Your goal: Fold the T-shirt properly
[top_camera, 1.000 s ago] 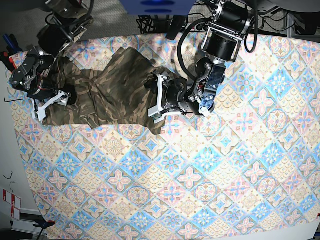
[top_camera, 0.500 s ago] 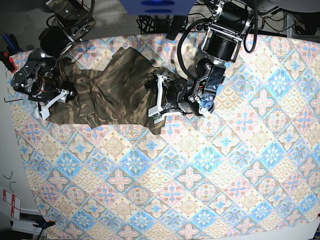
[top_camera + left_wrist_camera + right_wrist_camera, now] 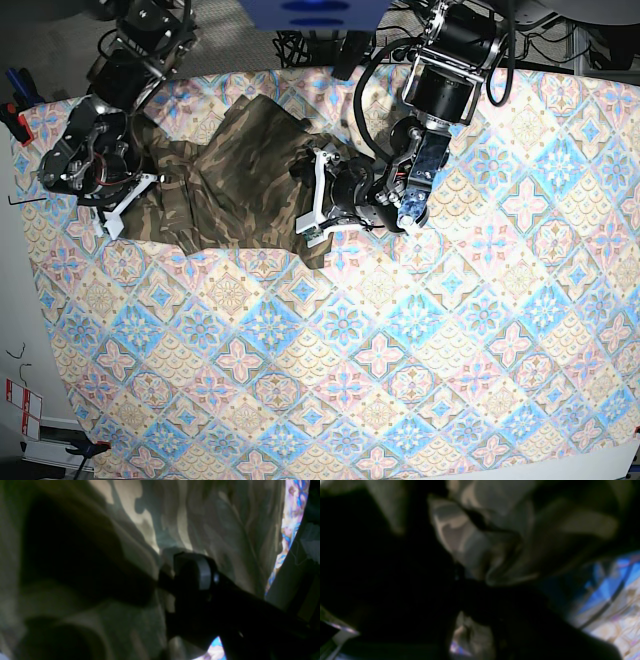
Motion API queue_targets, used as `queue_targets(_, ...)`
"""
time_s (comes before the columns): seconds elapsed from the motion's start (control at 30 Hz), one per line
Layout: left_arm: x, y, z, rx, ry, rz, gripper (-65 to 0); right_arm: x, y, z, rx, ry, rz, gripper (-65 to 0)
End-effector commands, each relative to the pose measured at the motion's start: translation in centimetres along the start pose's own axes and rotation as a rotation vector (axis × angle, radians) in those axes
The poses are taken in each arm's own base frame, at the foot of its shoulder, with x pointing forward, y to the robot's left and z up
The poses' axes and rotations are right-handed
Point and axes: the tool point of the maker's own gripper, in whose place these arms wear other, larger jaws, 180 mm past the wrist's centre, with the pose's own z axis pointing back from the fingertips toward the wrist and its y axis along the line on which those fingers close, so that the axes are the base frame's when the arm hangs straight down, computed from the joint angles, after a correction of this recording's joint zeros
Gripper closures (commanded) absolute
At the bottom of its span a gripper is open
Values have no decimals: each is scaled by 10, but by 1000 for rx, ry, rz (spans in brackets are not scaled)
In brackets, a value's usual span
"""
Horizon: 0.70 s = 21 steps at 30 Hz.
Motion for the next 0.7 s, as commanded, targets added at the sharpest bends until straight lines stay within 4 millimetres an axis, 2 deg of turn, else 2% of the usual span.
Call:
queue_targets(0.0,-12,6,1,28,67,-6,-325,22,-7,16,-33,-69,25,-22)
queue_targets(0.2,-10,3,-1,24,63,-9,-327,38,-14,38,-94,-122,54,-22)
queue_targets(0.47,3,-9,-7,-2,42,-14,-327,61,-17,70,-177,-216,105,-22)
queue_targets(0.57,5,-11,-8,-5,39,-16,-327,78,-8,89,-218,-273,173,-22)
queue_targets(0.67,10,-16,-10,-15,29,-18,-327,101,14,109,-252,-336,288,-22)
